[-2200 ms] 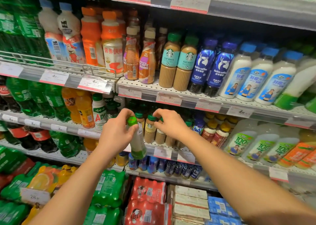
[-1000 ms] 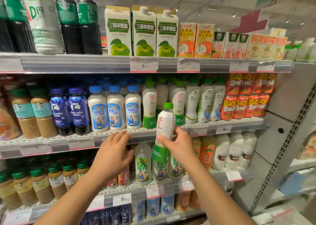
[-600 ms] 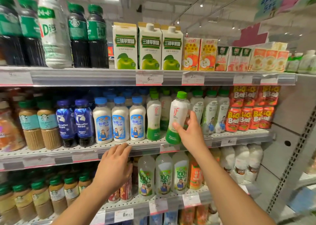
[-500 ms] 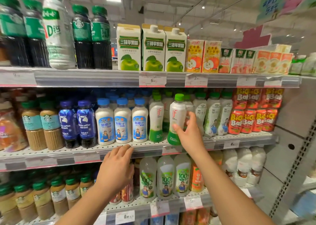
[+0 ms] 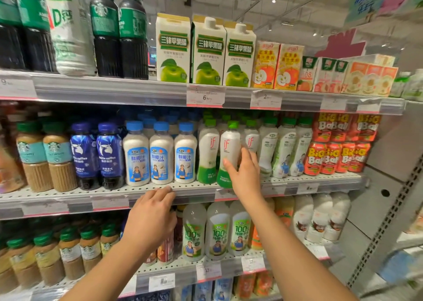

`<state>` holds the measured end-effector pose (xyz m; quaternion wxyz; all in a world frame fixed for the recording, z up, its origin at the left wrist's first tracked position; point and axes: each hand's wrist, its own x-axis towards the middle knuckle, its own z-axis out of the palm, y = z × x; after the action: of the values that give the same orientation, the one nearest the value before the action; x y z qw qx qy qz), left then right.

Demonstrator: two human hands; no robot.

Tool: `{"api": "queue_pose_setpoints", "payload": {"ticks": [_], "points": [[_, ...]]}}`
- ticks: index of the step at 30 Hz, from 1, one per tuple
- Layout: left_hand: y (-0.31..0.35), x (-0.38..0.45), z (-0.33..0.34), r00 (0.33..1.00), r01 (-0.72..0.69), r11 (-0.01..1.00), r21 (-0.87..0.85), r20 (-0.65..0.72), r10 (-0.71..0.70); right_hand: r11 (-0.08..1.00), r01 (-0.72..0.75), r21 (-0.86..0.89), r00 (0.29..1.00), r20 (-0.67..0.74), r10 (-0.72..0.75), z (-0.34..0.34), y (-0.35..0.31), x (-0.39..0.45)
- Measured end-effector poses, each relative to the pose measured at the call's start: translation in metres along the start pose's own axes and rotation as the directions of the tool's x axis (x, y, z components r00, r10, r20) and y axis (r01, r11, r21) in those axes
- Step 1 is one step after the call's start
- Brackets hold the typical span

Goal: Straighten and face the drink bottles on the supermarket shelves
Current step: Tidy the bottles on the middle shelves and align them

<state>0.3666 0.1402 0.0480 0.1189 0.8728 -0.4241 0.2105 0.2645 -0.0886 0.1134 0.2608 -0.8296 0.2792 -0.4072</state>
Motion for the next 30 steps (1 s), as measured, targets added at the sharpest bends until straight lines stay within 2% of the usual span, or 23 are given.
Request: {"api": "queue_pose_setpoints", "payload": {"ticks": [5,11,15,21,30], "points": [[0.002,0.001,-0.005,1.0,0.013,1.0,-0.012,-0.022,-0.014,0.996,-0.068,0.05,0.996,-0.048,0.071,0.005,0.006,-0.007],[0.002,0.002,-0.008,0.999,0.02,1.0,-0.016,-0.028,-0.02,0.973,-0.074,-0.221,0.987,-0.153,0.04,0.021,0.023,-0.021],[0.001,0.003,-0.012,0.999,0.026,1.0,-0.008,-0.035,-0.026,0.974,-0.087,-0.21,0.99,-0.126,0.061,0.021,0.022,-0.019],[0.006,0.0,-0.009,0.997,0.077,0.997,-0.028,-0.003,-0.077,0.994,-0.059,-0.093,0.995,-0.086,0.051,0.023,0.032,-0.019],[0.02,0.001,-0.014,0.99,0.139,0.99,-0.038,0.012,-0.139,0.987,-0.042,-0.157,0.998,-0.046,0.035,0.013,0.031,-0.016]]}}
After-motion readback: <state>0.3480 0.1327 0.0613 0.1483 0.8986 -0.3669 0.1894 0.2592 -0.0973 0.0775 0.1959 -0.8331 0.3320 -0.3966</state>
